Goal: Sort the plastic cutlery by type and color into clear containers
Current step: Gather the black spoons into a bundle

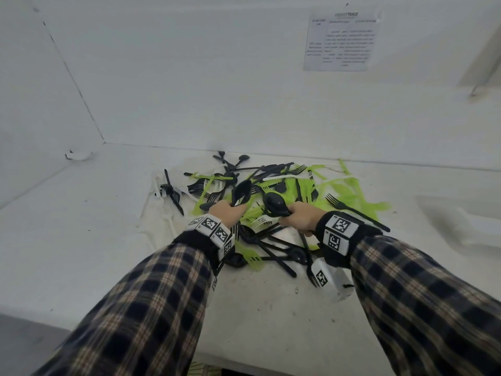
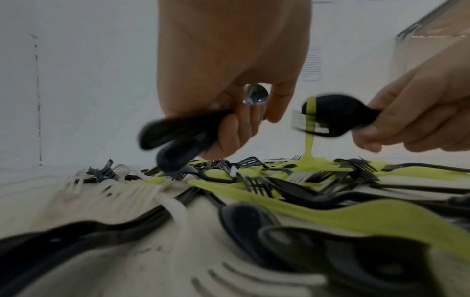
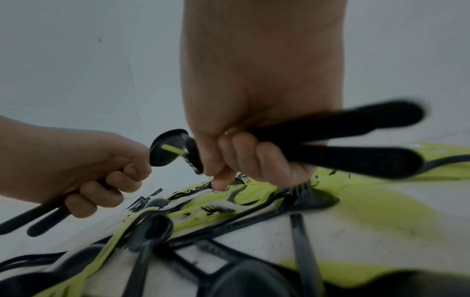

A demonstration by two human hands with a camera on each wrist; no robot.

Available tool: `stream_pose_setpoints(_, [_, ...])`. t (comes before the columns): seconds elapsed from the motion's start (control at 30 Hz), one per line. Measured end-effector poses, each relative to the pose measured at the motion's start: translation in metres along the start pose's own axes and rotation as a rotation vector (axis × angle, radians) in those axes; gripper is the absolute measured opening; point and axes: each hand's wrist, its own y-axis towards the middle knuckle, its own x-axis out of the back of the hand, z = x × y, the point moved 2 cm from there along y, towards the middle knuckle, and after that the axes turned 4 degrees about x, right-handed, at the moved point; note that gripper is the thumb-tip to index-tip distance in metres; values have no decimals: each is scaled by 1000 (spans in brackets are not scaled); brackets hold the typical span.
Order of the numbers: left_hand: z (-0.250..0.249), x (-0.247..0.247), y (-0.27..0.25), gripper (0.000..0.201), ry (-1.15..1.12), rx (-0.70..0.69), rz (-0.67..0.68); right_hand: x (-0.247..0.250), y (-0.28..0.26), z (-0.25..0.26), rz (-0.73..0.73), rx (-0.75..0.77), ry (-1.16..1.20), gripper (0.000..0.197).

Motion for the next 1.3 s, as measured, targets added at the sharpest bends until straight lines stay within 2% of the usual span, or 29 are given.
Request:
stream_pose_setpoints(0.13, [-2, -10, -14, 30, 225, 15, -29, -5, -2, -7, -111, -64, -14, 10])
stream_pose_setpoints(0.27, [-7, -37, -31, 43, 480, -37, -16, -10, -9, -12, -200, -94, 91, 11])
stream_pose_setpoints(0.37, [-12, -54, -41, 45, 513, -49, -25, -13, -16, -15, -252, -64, 112, 22])
stream_pose_setpoints(0.47, [-16, -66, -44, 42, 461, -62, -38, -17, -25, -19, -290, -64, 145, 14])
stream_pose_setpoints(0.63, [-23, -69, -46, 38, 392, -36, -32, -16, -36, -29, -364, -64, 182, 27])
stream_pose_setpoints(0.77, [-26, -60, -52, 40, 279, -56, -119, -13, -37, -35, -390, -81, 232, 25])
stream_pose_setpoints(0.87, [-24, -53, -53, 37, 102, -43, -166, -12, -39, -31, -396, -55, 238, 20])
stream_pose_setpoints(1.0, [-15, -38, -55, 33, -276, -10, -235, -21, -39, -22, -361, -2, 206, 11])
stream_pose_setpoints(1.1, [-5, -22, -60, 40, -263, 37, -298, -33, -33, -13, -288, 2, 121, 12])
stream_pose_setpoints(1.2, [5, -11, -66, 39, -277, 132, -309, -46, -29, -3, -207, 3, 29, 17])
stream_pose_setpoints(1.3, [14, -4, -69, 41, -247, 144, -324, -55, -27, 5, -115, -11, -178, 25])
